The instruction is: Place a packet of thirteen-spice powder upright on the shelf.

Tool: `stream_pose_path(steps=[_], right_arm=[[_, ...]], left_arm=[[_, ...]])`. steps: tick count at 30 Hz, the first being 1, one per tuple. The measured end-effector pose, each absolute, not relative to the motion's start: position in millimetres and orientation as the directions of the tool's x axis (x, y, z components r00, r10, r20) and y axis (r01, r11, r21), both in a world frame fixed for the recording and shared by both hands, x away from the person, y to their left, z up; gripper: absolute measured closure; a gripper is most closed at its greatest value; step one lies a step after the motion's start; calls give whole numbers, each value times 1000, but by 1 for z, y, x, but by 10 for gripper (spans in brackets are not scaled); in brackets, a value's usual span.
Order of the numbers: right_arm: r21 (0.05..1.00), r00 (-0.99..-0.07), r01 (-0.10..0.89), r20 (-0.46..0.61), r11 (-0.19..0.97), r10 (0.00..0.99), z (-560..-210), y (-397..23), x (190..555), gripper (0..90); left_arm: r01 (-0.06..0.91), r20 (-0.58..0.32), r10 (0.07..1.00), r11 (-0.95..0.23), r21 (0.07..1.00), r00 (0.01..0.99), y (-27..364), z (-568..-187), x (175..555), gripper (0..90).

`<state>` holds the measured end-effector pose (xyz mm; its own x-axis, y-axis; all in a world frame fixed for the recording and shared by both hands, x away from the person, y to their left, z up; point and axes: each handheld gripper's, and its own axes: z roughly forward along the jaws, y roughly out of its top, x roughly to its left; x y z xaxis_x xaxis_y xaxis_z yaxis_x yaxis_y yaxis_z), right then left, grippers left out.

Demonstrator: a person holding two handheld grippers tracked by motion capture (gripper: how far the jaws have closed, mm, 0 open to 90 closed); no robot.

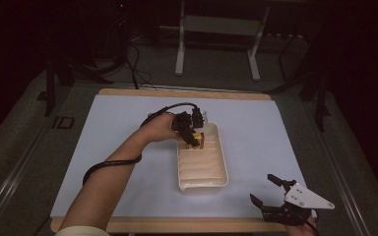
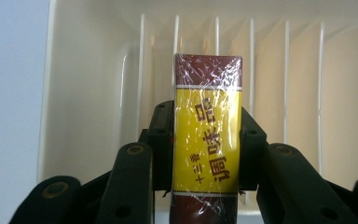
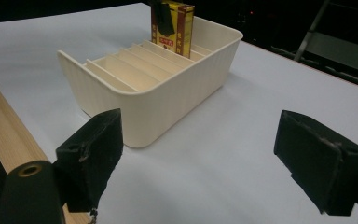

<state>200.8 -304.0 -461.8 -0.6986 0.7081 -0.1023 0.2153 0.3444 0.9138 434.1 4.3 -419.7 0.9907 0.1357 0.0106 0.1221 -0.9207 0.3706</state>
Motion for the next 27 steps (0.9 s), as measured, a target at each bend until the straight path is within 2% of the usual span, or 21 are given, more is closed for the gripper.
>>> stream_pose_path(steps=[8, 13, 17, 22, 27], right_arm=[[913, -699, 216, -103, 347, 708, -462, -304, 201, 156], [912, -699, 216, -105, 349, 708, -462, -304, 201, 156], [912, -698, 218, -103, 347, 709, -462, -304, 201, 156], [912, -698, 217, -103, 347, 709, -462, -304, 201, 156], [913, -698, 217, -104, 347, 709, -462, -304, 201, 156]], left_arm=[[137, -16, 143, -899, 416, 990, 9, -423, 437, 661], [151, -39, 148, -895, 420, 988, 11, -421, 435, 606], [141, -18, 149, -884, 446, 989, 18, -409, 431, 564], [121, -20, 127, -868, 482, 992, 27, -397, 429, 564], [144, -11, 163, -835, 532, 987, 45, -386, 424, 521]])
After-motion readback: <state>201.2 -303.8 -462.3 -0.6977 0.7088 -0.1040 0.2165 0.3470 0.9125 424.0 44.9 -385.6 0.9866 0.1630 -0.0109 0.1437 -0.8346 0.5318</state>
